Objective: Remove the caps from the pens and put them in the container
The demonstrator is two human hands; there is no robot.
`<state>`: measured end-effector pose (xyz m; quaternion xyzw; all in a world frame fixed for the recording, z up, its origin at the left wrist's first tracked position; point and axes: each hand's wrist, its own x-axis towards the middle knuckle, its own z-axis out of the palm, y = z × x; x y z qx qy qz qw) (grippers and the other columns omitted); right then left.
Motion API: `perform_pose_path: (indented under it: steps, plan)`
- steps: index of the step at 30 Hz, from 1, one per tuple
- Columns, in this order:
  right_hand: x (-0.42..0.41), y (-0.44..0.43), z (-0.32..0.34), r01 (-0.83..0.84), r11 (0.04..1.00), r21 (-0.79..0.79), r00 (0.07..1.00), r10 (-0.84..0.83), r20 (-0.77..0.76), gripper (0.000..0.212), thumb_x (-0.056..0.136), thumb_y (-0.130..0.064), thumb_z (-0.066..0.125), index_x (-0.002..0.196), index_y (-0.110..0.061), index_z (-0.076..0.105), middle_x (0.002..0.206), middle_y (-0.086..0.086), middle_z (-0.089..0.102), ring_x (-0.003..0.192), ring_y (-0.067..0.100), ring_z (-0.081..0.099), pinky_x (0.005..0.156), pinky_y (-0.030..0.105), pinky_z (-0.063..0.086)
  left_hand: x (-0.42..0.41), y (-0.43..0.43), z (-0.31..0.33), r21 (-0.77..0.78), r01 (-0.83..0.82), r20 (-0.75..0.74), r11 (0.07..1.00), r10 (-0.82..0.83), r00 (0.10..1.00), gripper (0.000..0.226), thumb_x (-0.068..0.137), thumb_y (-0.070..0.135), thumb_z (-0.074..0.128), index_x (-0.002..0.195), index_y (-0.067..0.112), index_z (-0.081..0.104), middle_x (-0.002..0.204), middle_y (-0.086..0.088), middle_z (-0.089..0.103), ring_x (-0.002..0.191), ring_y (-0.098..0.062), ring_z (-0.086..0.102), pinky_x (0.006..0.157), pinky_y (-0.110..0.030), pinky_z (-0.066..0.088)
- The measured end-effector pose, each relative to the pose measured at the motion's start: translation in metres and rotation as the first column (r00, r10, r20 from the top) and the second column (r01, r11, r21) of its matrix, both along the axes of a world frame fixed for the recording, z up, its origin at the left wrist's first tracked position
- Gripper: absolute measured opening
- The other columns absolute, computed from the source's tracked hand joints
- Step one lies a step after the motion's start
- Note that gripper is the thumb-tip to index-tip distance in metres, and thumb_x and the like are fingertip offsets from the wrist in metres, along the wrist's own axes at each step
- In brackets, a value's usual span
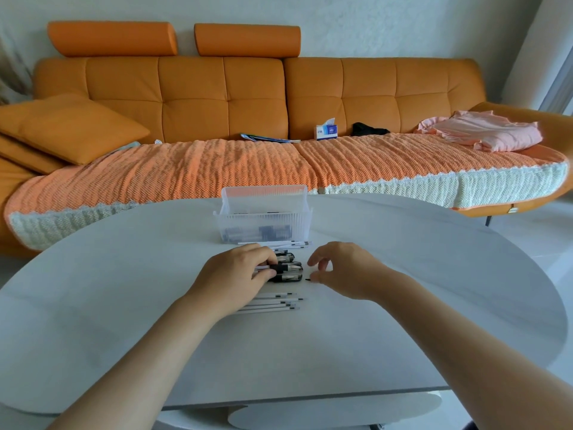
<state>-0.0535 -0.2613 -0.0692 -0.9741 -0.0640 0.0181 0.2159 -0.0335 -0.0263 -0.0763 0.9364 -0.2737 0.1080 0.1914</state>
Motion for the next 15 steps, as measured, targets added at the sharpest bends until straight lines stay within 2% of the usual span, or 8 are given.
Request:
perform_pose_path:
  steps: [6, 12, 15]
  plan:
    - [-0.006, 0.008, 0.007, -0.115, 0.987, -0.111, 0.978, 0.132, 0.161, 0.024, 0.098, -0.035, 0.051, 0.115, -0.037, 0.068, 0.113, -0.018, 0.062, 0.086, 0.002, 0.053, 0.074, 0.022, 0.041, 0.001, -0.001, -0.001, -0.010, 0.020, 0.023, 1.000, -0.020, 1.000, 0.009, 0.093, 0.039, 0.060, 0.101, 0.038, 0.063, 0.090, 0.023, 0.054, 0.071, -0.001, 0.046, 0.063, -0.025, 0.037]
    - [-0.004, 0.022, 0.007, -0.175, 0.970, -0.171, 0.963, 0.205, 0.175, 0.031, 0.102, -0.040, 0.042, 0.104, -0.024, 0.069, 0.101, -0.007, 0.061, 0.091, 0.017, 0.058, 0.078, 0.037, 0.050, 0.002, 0.000, 0.001, -0.053, 0.037, 0.076, 0.998, -0.033, 0.997, 0.007, 0.091, 0.036, 0.062, 0.098, 0.036, 0.064, 0.091, 0.021, 0.060, 0.081, -0.004, 0.054, 0.067, -0.029, 0.048]
    - [-0.001, 0.025, 0.006, -0.173, 0.968, -0.184, 0.960, 0.208, 0.187, 0.034, 0.103, -0.040, 0.041, 0.099, -0.020, 0.069, 0.099, -0.005, 0.062, 0.090, 0.018, 0.059, 0.078, 0.039, 0.050, 0.001, 0.003, 0.002, -0.058, 0.037, 0.093, 0.998, -0.032, 0.995, 0.008, 0.089, 0.039, 0.063, 0.096, 0.037, 0.063, 0.092, 0.021, 0.061, 0.084, -0.004, 0.056, 0.067, -0.029, 0.049]
